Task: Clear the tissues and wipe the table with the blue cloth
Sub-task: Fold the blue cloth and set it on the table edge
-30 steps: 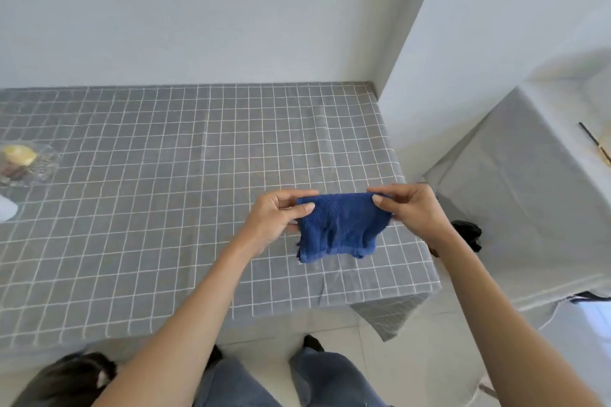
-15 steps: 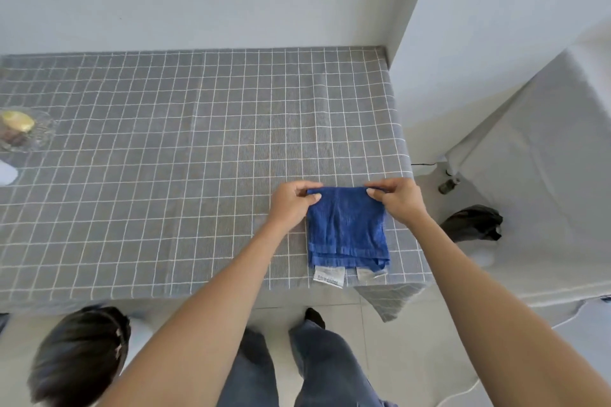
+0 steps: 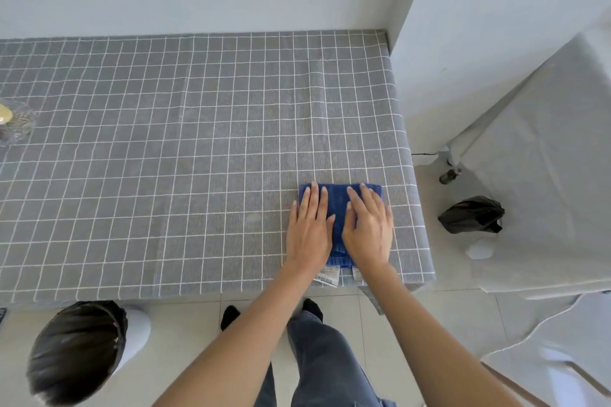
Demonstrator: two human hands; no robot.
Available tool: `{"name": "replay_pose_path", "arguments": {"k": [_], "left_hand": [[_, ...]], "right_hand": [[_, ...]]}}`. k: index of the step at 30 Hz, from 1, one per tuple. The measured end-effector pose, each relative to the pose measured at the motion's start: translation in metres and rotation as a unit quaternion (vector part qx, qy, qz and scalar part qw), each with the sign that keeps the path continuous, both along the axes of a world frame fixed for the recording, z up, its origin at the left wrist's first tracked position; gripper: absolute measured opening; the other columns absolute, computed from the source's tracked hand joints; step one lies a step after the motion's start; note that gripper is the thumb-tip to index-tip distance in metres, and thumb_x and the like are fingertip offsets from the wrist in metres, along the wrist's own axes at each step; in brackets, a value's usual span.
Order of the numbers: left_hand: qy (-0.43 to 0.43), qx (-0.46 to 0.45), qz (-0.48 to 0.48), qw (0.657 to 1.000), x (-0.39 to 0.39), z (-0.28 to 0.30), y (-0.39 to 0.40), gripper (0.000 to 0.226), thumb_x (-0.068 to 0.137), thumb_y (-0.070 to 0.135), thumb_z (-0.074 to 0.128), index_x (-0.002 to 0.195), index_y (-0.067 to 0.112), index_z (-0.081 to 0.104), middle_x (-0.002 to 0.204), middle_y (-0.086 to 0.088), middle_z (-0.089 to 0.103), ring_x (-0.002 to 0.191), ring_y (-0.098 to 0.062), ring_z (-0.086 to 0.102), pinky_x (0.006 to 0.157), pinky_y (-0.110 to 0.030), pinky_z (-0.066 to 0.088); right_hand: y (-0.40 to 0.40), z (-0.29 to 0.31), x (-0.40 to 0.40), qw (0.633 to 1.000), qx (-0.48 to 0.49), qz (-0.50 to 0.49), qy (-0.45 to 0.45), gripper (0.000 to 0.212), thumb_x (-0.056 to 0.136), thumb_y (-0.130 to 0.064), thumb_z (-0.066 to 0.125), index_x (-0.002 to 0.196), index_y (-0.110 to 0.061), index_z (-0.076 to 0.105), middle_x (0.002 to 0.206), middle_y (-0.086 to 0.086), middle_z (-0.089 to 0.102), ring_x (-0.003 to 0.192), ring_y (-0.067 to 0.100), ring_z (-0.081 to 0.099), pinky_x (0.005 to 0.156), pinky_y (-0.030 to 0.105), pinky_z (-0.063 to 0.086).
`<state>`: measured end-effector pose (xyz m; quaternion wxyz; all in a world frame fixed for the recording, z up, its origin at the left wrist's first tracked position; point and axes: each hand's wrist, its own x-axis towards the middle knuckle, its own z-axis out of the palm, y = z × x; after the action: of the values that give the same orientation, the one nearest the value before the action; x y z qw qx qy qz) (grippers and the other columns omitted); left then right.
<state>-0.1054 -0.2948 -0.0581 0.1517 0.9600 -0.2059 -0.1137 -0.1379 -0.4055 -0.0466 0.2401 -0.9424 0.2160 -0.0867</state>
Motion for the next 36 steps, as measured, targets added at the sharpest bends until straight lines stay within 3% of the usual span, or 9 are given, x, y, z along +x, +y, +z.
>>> {"name": "replay_pose_path", "arguments": {"k": [2, 5, 9, 15, 22, 28, 36], "left_hand": [[0.011, 0.027, 0.004, 1.0, -0.003, -0.005, 0.005, 0.056, 0.102, 0.039, 0.007, 0.151, 0.017, -0.009, 0.16, 0.0, -0.011, 0.146, -0.014, -0.015, 0.119, -0.038, -0.006], [0.009, 0.035, -0.002, 0.999, -0.003, -0.006, 0.01, 0.057, 0.098, 0.043, -0.004, 0.149, 0.021, -0.015, 0.158, 0.006, -0.017, 0.145, -0.01, -0.017, 0.119, -0.041, -0.01], [0.007, 0.047, 0.003, 0.999, -0.004, -0.007, 0.013, 0.061, 0.093, 0.047, -0.013, 0.149, 0.023, -0.018, 0.157, 0.009, -0.021, 0.145, -0.008, -0.019, 0.116, -0.041, -0.017], [0.007, 0.049, -0.005, 0.999, -0.004, -0.01, 0.015, 0.062, 0.093, 0.049, -0.016, 0.149, 0.022, -0.019, 0.157, 0.009, -0.022, 0.144, -0.008, -0.022, 0.115, -0.043, -0.018], [0.021, 0.065, -0.007, 0.998, -0.002, -0.007, 0.012, 0.06, 0.098, 0.047, 0.0, 0.147, 0.02, -0.021, 0.156, 0.006, -0.024, 0.144, -0.011, -0.021, 0.117, -0.047, -0.012], [0.02, 0.084, -0.047, 0.995, 0.008, 0.016, 0.021, 0.056, 0.104, 0.039, 0.011, 0.152, 0.019, -0.007, 0.161, -0.001, -0.01, 0.148, -0.016, -0.01, 0.118, -0.045, -0.009], [0.067, 0.101, 0.05, 0.991, 0.055, 0.062, 0.099, 0.058, 0.104, 0.041, 0.01, 0.152, 0.014, -0.005, 0.161, -0.006, -0.01, 0.148, -0.02, -0.011, 0.117, -0.047, -0.009]], "right_hand": [[0.001, -0.009, -0.007, 0.998, -0.003, 0.025, 0.065, 0.044, 0.101, -0.023, 0.037, 0.145, -0.016, 0.039, 0.154, 0.005, 0.033, 0.143, 0.02, 0.026, 0.116, 0.04, 0.018], [-0.01, -0.02, -0.012, 0.991, -0.02, 0.046, 0.124, 0.051, 0.102, -0.034, 0.016, 0.153, -0.026, 0.01, 0.16, -0.009, 0.006, 0.147, 0.009, 0.001, 0.118, 0.04, 0.0], [-0.021, -0.024, -0.016, 0.987, -0.044, 0.057, 0.146, 0.052, 0.101, -0.038, 0.007, 0.151, -0.031, -0.003, 0.157, -0.016, -0.008, 0.143, 0.005, -0.014, 0.115, 0.044, -0.01], [-0.026, -0.027, -0.016, 0.986, -0.037, 0.062, 0.148, 0.052, 0.101, -0.038, 0.007, 0.151, -0.033, -0.006, 0.155, -0.018, -0.013, 0.142, 0.004, -0.019, 0.116, 0.042, -0.011], [-0.021, -0.022, -0.013, 0.983, -0.048, 0.057, 0.169, 0.053, 0.101, -0.037, 0.009, 0.151, -0.031, -0.006, 0.159, -0.013, -0.009, 0.146, 0.011, -0.014, 0.117, 0.046, -0.007], [-0.01, -0.006, -0.001, 0.973, -0.062, 0.05, 0.216, 0.054, 0.102, -0.037, 0.017, 0.153, -0.02, 0.005, 0.161, 0.0, 0.002, 0.148, 0.02, -0.007, 0.117, 0.049, -0.007], [0.017, 0.042, 0.033, 0.965, -0.05, 0.069, 0.248, 0.059, 0.102, -0.044, 0.017, 0.152, -0.013, 0.014, 0.161, 0.008, 0.005, 0.148, 0.023, -0.005, 0.119, 0.048, 0.0]]}}
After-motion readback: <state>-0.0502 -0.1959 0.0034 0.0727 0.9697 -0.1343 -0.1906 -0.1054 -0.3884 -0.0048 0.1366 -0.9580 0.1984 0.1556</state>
